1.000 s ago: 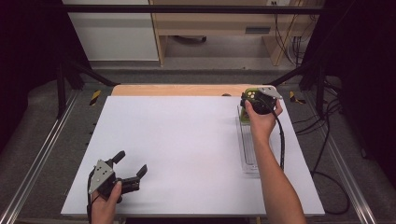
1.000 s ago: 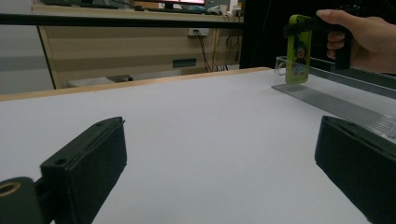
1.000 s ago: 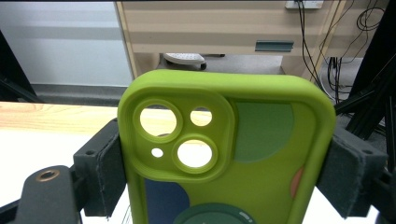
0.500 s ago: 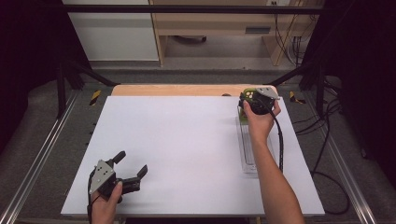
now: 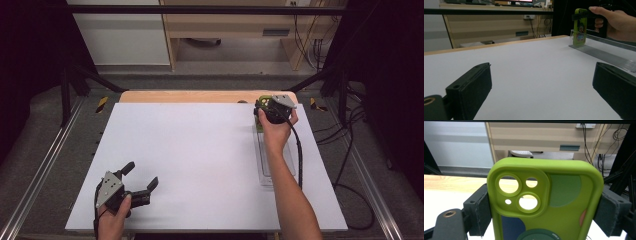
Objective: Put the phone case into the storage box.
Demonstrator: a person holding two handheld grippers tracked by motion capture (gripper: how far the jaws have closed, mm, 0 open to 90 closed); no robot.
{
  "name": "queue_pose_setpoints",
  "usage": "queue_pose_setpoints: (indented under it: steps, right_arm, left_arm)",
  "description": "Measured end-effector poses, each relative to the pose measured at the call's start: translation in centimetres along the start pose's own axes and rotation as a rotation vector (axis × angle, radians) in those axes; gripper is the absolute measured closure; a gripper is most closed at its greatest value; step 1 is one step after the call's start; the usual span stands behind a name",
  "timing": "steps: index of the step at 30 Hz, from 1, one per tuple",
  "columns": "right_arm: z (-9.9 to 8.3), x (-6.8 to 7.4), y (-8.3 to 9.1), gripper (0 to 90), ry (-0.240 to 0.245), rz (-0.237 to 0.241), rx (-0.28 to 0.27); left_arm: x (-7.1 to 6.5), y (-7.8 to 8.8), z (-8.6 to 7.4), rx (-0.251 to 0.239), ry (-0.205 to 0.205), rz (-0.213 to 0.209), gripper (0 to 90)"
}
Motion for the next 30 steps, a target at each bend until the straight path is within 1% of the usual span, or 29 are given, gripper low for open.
queue_pose_setpoints:
  steps: [4,8,11,18,21,25,30]
  right_arm:
    - [0.09,-0.01,0.02,16.2,-0.001,0.001,-0.013]
    - [0.01,-0.05,0.02,16.2,0.002,0.000,-0.012]
    - [-0.23,0.00,-0.06,16.2,0.015,0.001,-0.005]
    - [-0.40,0.04,-0.09,16.1,0.012,-0.005,-0.015]
    - [-0.37,0.21,-0.13,16.0,0.030,-0.003,-0.009]
    - [-0.42,0.28,-0.11,15.8,0.039,-0.001,-0.007]
    - [-0.38,0.51,0.03,15.7,0.053,-0.007,0.001]
  left_arm:
    - [-0.08,-0.07,-0.05,0.004,-0.003,-0.003,1.9]
    - [-0.20,-0.08,0.03,0.001,-0.012,-0.008,1.9]
    - [-0.21,-0.18,-0.05,0.005,-0.009,-0.009,1.9]
    - [-0.31,-0.24,-0.02,0.005,-0.014,-0.014,1.9]
    - [-0.23,-0.20,0.00,0.004,-0.013,-0.013,1.9]
    - [-0.14,-0.18,-0.04,0.007,-0.011,-0.011,1.9]
    - [-0.38,-0.29,-0.03,0.009,-0.015,-0.016,1.9]
Point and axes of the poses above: each handheld gripper's, and its own axes: y roughly backward along the jaws, z roughly out of its top, x roughly to its left, the point moved 4 cm from there along -y, roughly forward along the jaws, and after that the axes turned 2 degrees about -y, right-handed, at the moved point
